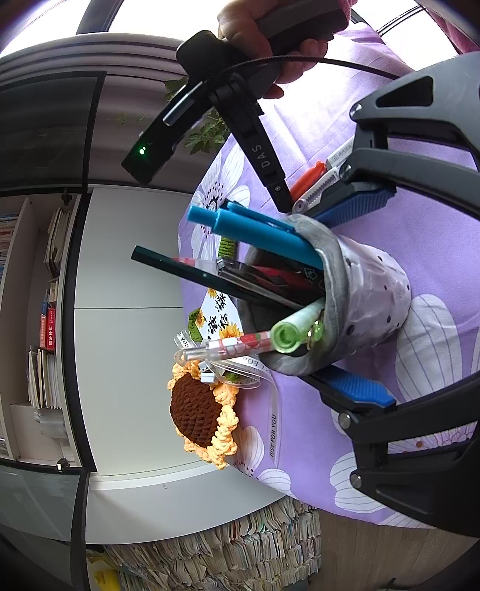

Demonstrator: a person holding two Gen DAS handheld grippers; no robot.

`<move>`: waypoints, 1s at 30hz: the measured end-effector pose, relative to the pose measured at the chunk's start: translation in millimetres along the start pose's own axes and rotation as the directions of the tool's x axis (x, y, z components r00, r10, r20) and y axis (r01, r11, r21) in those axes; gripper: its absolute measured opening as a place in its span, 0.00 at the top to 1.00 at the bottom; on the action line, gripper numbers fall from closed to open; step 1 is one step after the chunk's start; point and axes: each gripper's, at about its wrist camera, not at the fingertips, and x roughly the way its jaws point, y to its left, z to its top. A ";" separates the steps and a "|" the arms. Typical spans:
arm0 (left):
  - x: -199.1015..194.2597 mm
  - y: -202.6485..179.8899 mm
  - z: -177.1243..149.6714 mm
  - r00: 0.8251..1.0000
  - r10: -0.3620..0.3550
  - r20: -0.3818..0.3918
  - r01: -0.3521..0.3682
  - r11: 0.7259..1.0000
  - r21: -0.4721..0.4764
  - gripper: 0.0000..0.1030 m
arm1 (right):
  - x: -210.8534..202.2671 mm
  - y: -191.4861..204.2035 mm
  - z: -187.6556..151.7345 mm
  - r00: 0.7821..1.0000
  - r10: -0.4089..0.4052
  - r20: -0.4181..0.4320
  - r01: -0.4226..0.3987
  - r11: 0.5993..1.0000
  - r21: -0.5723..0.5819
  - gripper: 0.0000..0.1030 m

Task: Organize stationery
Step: 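Grasp the orange pen on the table with the right tool, then insert the orange pen into the white pen cup with the right tool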

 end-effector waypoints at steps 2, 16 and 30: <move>0.1 0.1 -0.1 1.000 0.000 0.000 0.000 1.000 0.000 0.30 | -5.8 0.6 -1.9 1.000 0.016 0.019 -0.016 1.000 -0.002 0.86; -0.7 -0.2 -0.8 1.000 0.003 -0.001 -0.003 1.000 -0.003 0.30 | -134.8 53.3 -10.6 0.860 0.332 0.388 -0.279 0.942 -0.187 0.86; -1.7 2.6 -0.7 1.000 -0.013 0.002 0.013 1.000 -0.013 0.30 | -97.0 119.8 -10.7 0.816 0.381 0.434 -0.216 0.898 -0.382 0.86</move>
